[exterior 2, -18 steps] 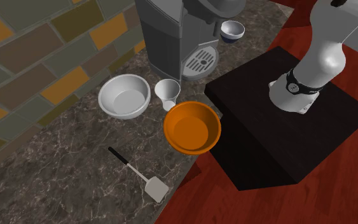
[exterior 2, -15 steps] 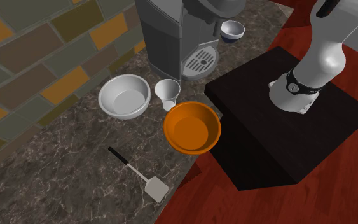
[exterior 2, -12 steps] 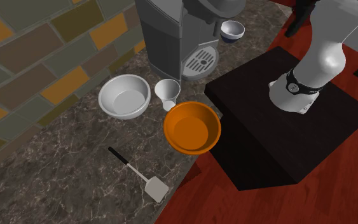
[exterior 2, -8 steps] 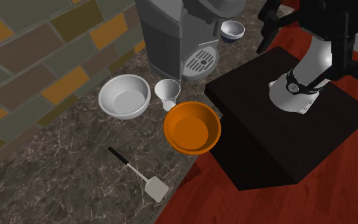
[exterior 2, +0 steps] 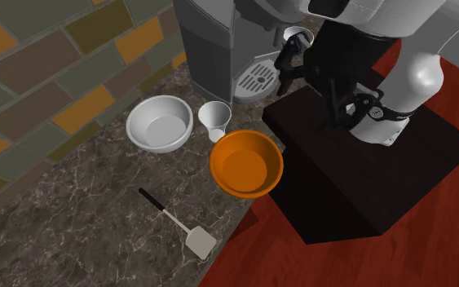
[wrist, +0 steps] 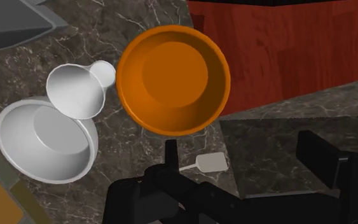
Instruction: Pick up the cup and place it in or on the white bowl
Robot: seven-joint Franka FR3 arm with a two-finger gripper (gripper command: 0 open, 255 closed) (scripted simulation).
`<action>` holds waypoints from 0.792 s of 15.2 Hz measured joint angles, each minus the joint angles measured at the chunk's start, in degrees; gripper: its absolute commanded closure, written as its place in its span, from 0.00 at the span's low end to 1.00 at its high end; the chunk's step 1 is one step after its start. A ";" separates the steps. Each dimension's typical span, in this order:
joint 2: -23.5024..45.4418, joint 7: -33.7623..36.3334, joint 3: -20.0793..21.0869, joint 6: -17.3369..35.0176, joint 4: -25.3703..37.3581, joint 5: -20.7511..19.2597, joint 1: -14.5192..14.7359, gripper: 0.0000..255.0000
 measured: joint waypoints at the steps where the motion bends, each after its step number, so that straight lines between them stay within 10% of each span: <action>1: 1.16 -0.45 -0.30 1.58 -0.43 -0.91 -0.54 0.00; 12: 19.54 -1.19 -2.95 23.11 -3.45 -14.35 -8.40 0.00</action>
